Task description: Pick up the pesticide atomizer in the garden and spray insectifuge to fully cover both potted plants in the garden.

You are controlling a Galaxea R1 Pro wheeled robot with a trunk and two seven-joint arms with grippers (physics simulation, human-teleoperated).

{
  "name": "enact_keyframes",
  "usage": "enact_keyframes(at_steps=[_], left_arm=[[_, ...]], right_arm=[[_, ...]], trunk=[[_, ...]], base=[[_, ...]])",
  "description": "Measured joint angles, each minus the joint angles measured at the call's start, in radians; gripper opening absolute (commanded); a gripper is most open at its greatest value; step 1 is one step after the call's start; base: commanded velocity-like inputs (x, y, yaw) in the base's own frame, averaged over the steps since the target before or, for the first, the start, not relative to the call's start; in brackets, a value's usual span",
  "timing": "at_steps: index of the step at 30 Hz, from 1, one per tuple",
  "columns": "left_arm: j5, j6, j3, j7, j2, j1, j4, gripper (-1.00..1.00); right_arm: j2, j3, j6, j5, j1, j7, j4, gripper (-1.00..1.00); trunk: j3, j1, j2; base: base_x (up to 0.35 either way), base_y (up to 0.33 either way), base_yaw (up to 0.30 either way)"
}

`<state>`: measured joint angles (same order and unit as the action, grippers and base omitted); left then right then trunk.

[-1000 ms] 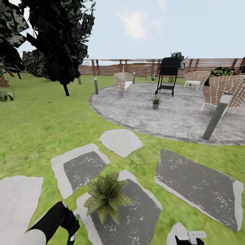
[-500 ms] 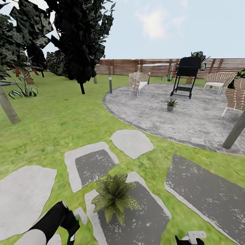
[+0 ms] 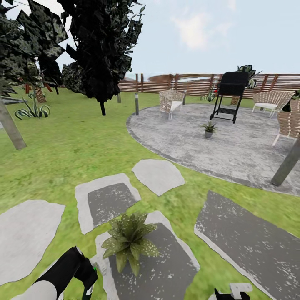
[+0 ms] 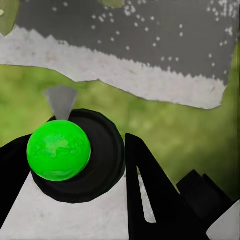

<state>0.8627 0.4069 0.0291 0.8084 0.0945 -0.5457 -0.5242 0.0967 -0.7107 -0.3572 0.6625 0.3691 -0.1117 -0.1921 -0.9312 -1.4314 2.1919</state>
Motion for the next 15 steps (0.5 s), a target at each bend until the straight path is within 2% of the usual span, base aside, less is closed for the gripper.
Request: enact_keyframes(at_steps=[11,15], left_arm=[[0.006,0.000,0.000,0.000,0.000,0.000,0.000,-1.00],[0.006,0.001,-0.001,0.001,0.000,0.000,0.000,-1.00]], right_arm=[[0.000,0.000,0.000,0.000,0.000,0.000,0.000,1.00],[0.000,0.000,0.000,0.000,0.000,0.000,0.000,1.00]], trunk=[[0.000,0.000,0.000],[0.000,0.000,0.000]], base=[[0.010,-0.227,0.273],[0.046,-0.080,0.277]])
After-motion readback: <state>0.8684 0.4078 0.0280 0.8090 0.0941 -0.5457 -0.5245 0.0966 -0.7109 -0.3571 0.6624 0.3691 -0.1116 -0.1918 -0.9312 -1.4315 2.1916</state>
